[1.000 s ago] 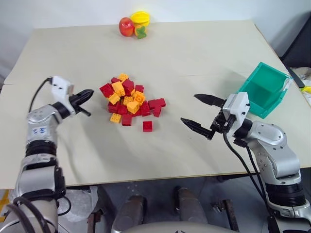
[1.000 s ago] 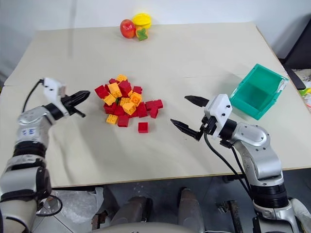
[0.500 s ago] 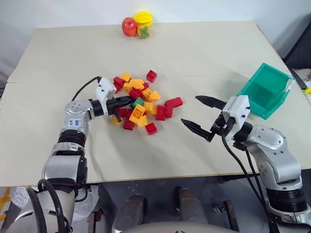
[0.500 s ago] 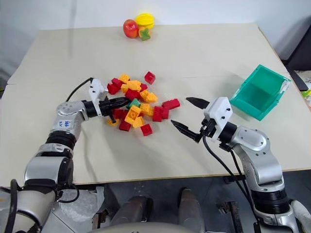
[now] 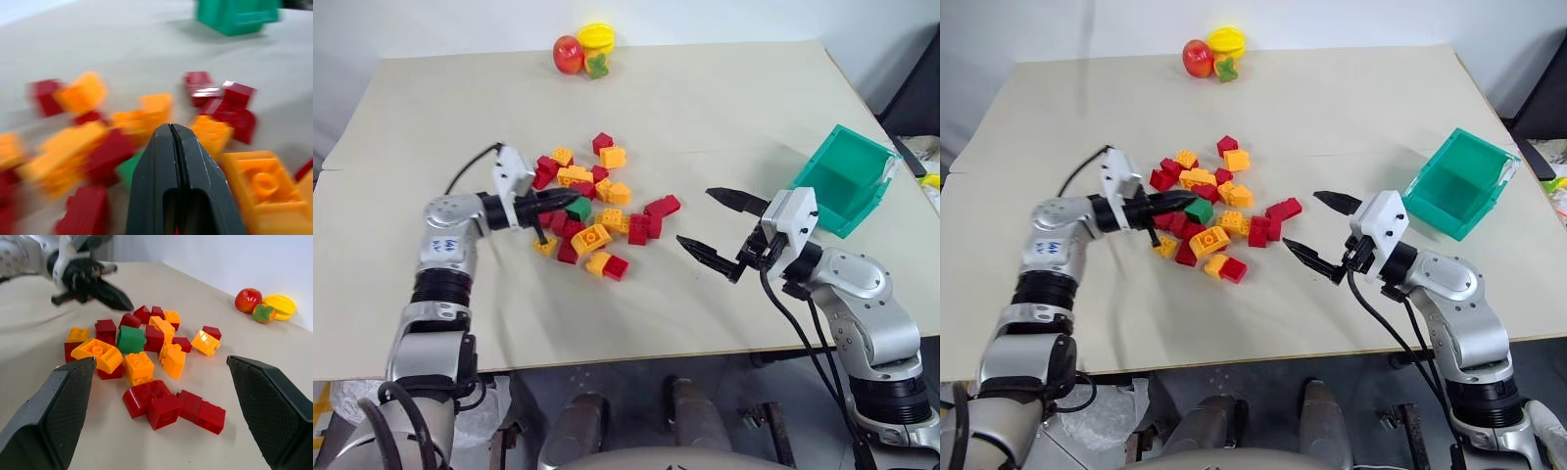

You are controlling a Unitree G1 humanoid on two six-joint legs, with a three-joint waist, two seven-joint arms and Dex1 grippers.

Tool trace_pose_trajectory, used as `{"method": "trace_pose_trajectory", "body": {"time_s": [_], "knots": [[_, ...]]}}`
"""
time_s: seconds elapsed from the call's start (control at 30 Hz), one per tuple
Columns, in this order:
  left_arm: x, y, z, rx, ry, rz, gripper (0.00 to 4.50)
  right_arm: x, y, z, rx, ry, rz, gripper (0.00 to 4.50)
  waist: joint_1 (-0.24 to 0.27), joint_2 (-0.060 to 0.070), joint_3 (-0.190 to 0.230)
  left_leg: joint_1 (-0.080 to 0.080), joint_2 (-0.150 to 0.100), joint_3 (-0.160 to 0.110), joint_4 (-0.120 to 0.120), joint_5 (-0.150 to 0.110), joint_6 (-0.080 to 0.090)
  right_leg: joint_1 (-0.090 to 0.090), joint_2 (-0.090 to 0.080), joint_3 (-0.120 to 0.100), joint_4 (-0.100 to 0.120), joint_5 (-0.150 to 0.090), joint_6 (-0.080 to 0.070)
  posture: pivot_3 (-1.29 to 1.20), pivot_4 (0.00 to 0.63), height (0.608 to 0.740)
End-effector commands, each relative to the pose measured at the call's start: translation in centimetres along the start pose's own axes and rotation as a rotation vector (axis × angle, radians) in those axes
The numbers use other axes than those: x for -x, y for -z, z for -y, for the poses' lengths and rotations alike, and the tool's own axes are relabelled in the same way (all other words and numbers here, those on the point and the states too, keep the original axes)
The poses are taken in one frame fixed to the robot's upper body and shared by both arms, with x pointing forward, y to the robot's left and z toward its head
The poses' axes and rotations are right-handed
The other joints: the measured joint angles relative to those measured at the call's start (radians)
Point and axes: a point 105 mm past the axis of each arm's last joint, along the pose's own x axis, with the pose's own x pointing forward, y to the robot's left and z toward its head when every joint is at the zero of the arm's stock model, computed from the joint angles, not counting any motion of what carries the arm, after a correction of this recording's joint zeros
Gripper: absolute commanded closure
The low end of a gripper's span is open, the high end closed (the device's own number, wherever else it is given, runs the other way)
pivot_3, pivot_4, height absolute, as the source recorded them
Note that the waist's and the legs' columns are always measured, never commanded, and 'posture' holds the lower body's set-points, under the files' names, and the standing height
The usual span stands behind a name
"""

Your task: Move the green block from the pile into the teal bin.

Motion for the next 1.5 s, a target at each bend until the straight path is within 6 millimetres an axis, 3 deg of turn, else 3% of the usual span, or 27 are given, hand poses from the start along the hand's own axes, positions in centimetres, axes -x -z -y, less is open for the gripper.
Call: {"method": "trace_pose_trajectory", "body": {"time_s": [0.03,0.3,0.43,0.47,0.53,0.63,0.77,0.93,1.07,1.3,1.4,1.5], "knots": [[2.9,0.4,-1.1,0.017,-0.108,-0.071,3.89,-0.1,-0.5,0.1,0.012,-0.02,0.025,0.0,-0.005,0.0,0.0,0.0,0.0,0.0,0.0,0.0,0.0,0.0,0.0,0.0,0.0,0.0,0.0,0.0,0.15,0.74],[7.5,-0.2,-0.5,-0.065,-0.156,-0.146,1.37,-0.7,-0.5,0.3,0.011,-0.05,0.033,0.0,-0.003,0.002,0.001,0.0,0.0,0.0,0.0,0.0,0.0,0.0,0.0,0.0,0.0,0.0,0.0,0.0,0.15,0.74],[8.6,-0.4,-0.1,-0.082,-0.143,-0.165,0.09,-0.9,-0.4,0.3,0.011,-0.062,0.034,0.0,-0.004,0.003,0.002,0.0,0.0,-0.001,0.0,0.0,0.0,0.0,0.0,0.0,0.0,0.0,-0.001,0.0,0.15,0.74],[8.7,-0.4,0.0,-0.084,-0.133,-0.168,0.02,-0.9,-0.4,0.3,0.012,-0.064,0.034,0.0,-0.004,0.003,0.002,0.0,0.0,-0.001,0.0,0.0,0.0,0.0,0.0,0.0,0.0,0.0,-0.001,0.0,0.15,0.74],[8.4,-1.0,0.3,-0.084,-0.119,-0.157,0.02,-1.0,-0.4,0.3,0.012,-0.066,0.035,0.0,-0.005,0.003,0.002,0.0,0.0,-0.001,-0.001,0.0,0.0,0.0,0.0,0.0,0.0,0.0,-0.001,0.0,0.15,0.74],[6.3,-2.4,0.6,-0.115,-0.088,-0.105,0.02,-1.2,-0.4,0.5,0.014,-0.071,0.037,0.0,-0.002,0.003,0.002,0.0,0.0,-0.001,0.0,0.0,0.0,0.0,-0.001,0.0,0.0,0.0,-0.001,0.0,0.15,0.74],[0.9,-3.5,1.1,-0.079,-0.042,-0.081,0.02,-1.5,-0.4,0.4,0.015,-0.07,0.048,0.0,0.02,0.003,0.002,0.0,0.0,-0.001,0.001,0.0,0.0,0.001,0.0,-0.001,0.0,0.0,-0.001,0.0,0.15,0.74],[-2.3,-2.6,0.9,-0.029,-0.083,-0.237,0.02,-1.6,-0.4,0.0,0.013,-0.057,0.055,0.0,0.005,0.003,0.002,0.0,0.0,0.001,0.0,-0.001,0.0,-0.001,0.0,0.001,0.0,0.0,0.0,0.0,0.15,0.74],[-3.8,-1.4,1.1,-0.033,-0.041,-0.443,0.02,-1.5,-0.2,-0.3,0.01,-0.04,0.058,0.0,-0.005,0.003,0.003,0.0,0.0,0.001,0.0,-0.001,0.0,-0.001,0.001,0.001,0.0,0.0,0.0,0.0,0.15,0.74],[-5.3,-0.7,0.5,0.012,-0.045,-0.608,0.02,-1.2,0.0,-0.6,0.004,0.009,0.067,0.0,-0.004,0.003,0.003,0.0,0.0,0.001,0.0,-0.001,0.0,-0.001,0.001,0.001,0.001,0.0,0.0,0.0,0.15,0.74],[-5.6,-0.1,0.6,0.001,-0.027,-0.663,0.64,-1.1,0.1,-0.7,0.005,0.026,0.066,0.0,-0.004,0.003,0.003,0.0,-0.001,0.001,0.0,-0.001,0.0,-0.001,0.001,0.002,0.001,0.0,0.0,0.0,0.15,0.74],[-5.9,-0.1,0.4,0.03,-0.042,-0.655,1.54,-1.0,0.1,-0.7,0.005,0.038,0.067,0.0,-0.004,0.003,0.003,0.0,-0.001,0.001,0.0,-0.001,0.0,-0.001,0.001,0.002,0.001,0.0,0.0,0.0,0.15,0.74]]}}
